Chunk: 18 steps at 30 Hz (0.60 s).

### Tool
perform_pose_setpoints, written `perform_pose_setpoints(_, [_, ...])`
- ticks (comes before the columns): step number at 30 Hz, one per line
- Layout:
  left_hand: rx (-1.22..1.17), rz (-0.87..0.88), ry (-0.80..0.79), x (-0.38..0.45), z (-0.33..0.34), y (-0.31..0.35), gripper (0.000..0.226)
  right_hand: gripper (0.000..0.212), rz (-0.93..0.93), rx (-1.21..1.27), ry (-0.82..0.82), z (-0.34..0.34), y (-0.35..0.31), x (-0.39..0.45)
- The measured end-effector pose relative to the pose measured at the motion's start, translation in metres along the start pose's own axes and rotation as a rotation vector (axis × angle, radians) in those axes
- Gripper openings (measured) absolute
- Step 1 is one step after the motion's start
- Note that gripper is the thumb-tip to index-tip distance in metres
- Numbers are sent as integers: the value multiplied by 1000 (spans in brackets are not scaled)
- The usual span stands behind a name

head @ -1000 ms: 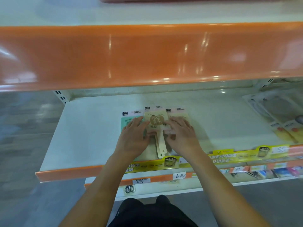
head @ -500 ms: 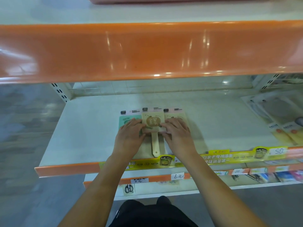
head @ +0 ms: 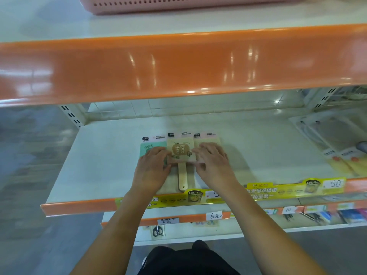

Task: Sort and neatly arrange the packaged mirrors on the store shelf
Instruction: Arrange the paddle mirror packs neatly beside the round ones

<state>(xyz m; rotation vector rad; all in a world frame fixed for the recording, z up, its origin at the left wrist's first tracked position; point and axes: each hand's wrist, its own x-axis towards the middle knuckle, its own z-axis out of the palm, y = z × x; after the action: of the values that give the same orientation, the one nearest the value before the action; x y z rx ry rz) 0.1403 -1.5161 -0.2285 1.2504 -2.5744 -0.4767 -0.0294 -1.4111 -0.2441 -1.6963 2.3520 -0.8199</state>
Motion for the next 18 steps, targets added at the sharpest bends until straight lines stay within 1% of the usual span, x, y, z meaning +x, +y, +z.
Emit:
perform_pose_setpoints(3, [-2, -22, 7, -2, 2, 0, 46, 45, 123, -54, -42, -10, 6, 1])
perform_pose_setpoints(5, [20, -44, 22, -3, 4, 0, 50, 45, 185, -77, -106, -15, 10, 2])
perform_pose_setpoints(8, [58, -120, 22, -4, 6, -1, 49, 47, 180, -84, -185, -17, 14, 2])
perform_pose_setpoints(11, [56, -151, 14, -6, 7, -1, 46, 43, 171, -55, -170, -18, 17, 4])
perform_pose_setpoints(18, [23, -140, 25, -5, 6, -1, 44, 36, 160, -41, -141, -16, 19, 8])
